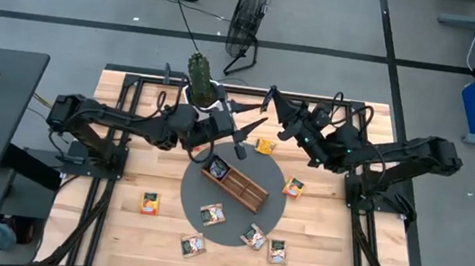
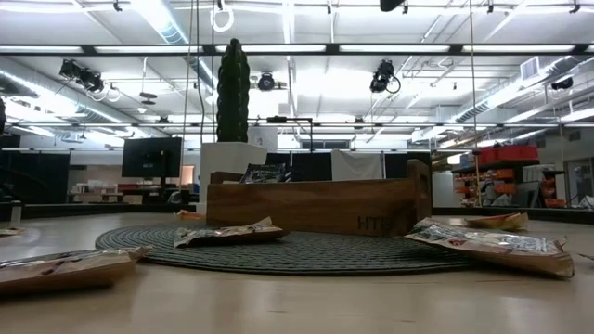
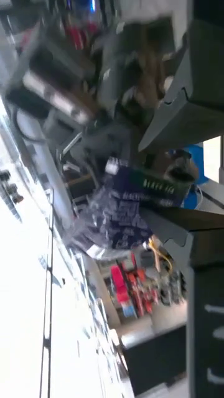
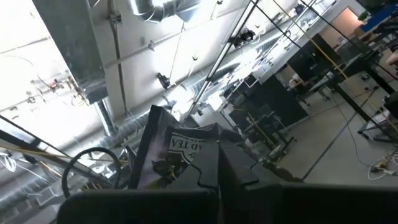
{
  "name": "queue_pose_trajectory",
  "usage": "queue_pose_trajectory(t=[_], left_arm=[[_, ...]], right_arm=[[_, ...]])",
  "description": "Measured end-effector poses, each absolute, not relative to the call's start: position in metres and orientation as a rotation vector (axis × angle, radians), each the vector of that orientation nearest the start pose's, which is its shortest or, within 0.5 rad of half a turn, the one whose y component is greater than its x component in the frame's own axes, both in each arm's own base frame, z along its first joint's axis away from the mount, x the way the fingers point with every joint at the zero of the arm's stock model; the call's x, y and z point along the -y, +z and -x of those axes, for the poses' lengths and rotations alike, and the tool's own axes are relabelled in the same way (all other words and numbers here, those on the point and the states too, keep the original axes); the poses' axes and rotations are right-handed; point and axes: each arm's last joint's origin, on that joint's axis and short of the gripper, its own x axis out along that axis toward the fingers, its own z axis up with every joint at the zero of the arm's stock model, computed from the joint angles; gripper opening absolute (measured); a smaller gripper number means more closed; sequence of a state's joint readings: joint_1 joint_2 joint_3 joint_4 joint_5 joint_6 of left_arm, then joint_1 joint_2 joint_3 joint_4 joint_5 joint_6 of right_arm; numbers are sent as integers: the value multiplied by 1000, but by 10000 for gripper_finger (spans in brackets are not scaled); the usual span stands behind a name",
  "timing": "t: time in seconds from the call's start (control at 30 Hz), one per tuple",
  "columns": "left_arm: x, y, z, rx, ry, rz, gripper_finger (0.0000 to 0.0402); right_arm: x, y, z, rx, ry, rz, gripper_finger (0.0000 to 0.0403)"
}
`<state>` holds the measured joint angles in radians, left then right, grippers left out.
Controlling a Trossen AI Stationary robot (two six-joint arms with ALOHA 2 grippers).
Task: Pick & Place Tea
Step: Put the purple tea bag into the left section of the wooden organizer
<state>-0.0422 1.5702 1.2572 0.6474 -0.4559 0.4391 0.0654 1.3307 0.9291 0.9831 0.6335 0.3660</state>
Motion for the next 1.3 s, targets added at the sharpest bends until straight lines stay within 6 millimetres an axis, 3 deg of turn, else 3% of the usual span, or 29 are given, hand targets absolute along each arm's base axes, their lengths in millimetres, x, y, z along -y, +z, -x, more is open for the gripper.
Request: queue_pose_trajectory(t=[0.47, 0.6, 0.8, 0.93, 1.17, 1.3], left_arm=[[-3, 381, -362, 210, 609, -314, 146], [-3, 383, -361, 235, 617, -306, 111], [-3, 383, -361, 238, 617, -305, 22], [-3, 383, -361, 235, 617, -307, 7], [-1, 392, -352, 197, 637, -416, 3], [1, 397, -340, 79, 617, -551, 2]], right_arm=[[-1, 372, -281, 665, -458, -524, 0], [-1, 370, -282, 645, -463, -515, 0], [-1, 369, -283, 632, -465, -510, 0], [-1, 370, -282, 639, -464, -513, 1], [-2, 379, -273, 644, -427, -450, 52], [-3, 395, -254, 661, -412, -409, 96]])
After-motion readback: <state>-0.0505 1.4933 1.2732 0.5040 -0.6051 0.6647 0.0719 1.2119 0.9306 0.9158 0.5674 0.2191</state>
